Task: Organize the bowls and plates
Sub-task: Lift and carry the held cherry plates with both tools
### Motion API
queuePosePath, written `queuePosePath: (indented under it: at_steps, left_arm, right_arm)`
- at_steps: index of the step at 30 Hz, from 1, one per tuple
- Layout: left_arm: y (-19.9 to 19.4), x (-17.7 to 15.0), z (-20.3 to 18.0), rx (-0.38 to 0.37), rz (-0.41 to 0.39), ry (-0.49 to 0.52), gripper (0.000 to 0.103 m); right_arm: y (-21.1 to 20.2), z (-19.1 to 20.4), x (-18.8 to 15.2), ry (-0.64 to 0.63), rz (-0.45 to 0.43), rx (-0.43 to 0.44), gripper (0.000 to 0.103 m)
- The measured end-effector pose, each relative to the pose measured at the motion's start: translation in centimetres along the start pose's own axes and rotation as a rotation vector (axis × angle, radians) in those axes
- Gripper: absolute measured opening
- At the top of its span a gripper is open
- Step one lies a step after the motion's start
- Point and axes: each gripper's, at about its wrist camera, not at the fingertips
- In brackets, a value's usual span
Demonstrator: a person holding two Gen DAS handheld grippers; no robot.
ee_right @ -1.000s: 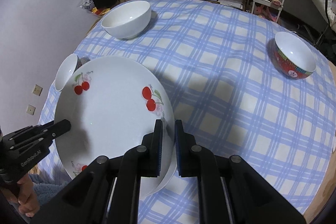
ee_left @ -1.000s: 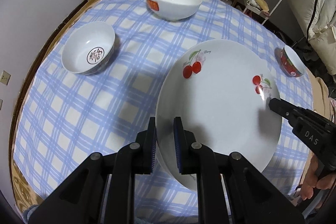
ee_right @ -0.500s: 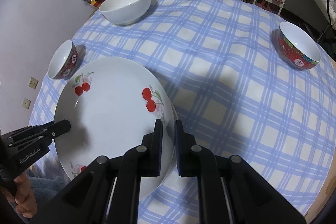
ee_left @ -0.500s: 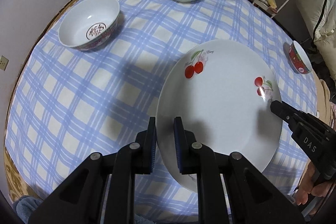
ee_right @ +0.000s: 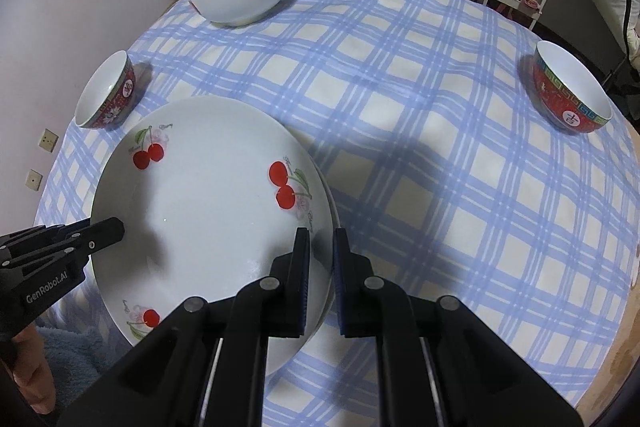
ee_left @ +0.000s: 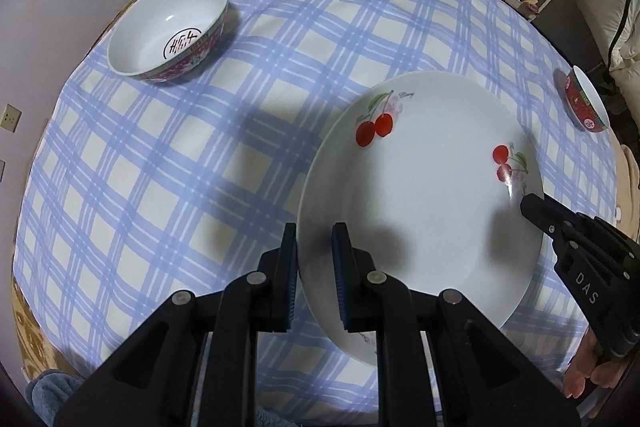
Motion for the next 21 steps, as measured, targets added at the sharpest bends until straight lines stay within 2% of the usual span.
queuePosePath:
  at_steps: [12,15,21]
  left_arm:
    - [2.1,0.3,-0.8,0.033,0.051,0.035,0.017]
    - [2.1,0.2,-1.4,0.061,0.037,0.057,0.017]
    - [2.1,0.3,-1.7,0.072,0.030,0.061,0.017]
  right_arm:
    - [0.5,0.3,-0.6,-0.026,-0.006,-0.059,0.012]
    - [0.9,0.4,-0.8,-0.038,0.001,-0.080,0.012]
    - [1.1,0.1,-0.7,-0.010,0.000,-0.063,0.012]
Point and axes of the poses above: each gripper's, at about its wrist camera, not at the fingertips, and y roughly the way its jaws point, z to its left, x to its top, and after that the axes turned 3 degrees about x, right-handed
